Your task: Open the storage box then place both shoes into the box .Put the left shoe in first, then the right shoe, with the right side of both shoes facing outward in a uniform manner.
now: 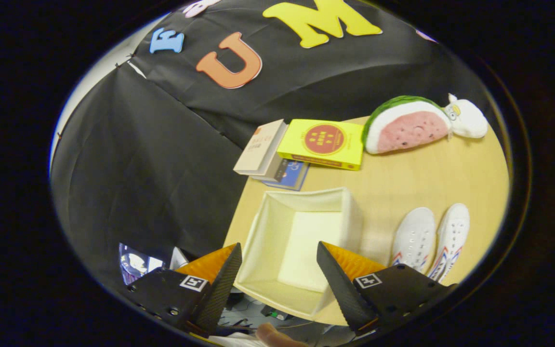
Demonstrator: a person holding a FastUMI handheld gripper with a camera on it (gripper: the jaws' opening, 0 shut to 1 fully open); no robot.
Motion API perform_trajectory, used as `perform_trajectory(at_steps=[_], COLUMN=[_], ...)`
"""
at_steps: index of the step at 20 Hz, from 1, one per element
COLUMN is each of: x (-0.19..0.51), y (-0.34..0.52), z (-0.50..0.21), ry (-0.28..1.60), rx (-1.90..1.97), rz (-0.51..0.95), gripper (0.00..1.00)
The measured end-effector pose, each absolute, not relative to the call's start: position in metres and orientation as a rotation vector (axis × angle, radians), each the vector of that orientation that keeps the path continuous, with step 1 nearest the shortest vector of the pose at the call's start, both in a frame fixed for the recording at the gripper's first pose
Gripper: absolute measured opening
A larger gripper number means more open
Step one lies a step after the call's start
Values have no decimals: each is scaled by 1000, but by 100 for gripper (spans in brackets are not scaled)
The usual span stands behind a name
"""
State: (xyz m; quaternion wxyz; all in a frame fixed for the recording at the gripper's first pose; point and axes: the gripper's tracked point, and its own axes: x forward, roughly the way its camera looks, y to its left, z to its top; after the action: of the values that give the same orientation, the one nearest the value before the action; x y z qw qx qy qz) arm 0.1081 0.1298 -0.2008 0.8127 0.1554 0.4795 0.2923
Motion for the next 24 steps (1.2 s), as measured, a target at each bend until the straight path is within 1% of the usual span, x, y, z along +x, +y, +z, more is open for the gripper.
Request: perform_trajectory(at_steps=[5, 11, 12, 15, 17, 19, 20, 22, 23, 24], x=[103, 96, 99, 105, 106, 112, 115, 116, 115, 115], y=[29, -15, -22, -32, -29, -35, -39, -32, -30, -25], z=[-279, -368, -382, -409, -419, -424, -429, -429, -428, -431], ry=[1100, 1240, 1261, 1296, 1312, 1309, 1309, 1321, 1326, 1344], rx=[132, 60, 53, 3, -4, -50, -89, -66, -34, 18], rz=[470, 396, 359, 322, 333, 292, 269, 288, 311, 328], gripper=[95, 95, 95, 94, 85, 76, 61, 38, 36, 27])
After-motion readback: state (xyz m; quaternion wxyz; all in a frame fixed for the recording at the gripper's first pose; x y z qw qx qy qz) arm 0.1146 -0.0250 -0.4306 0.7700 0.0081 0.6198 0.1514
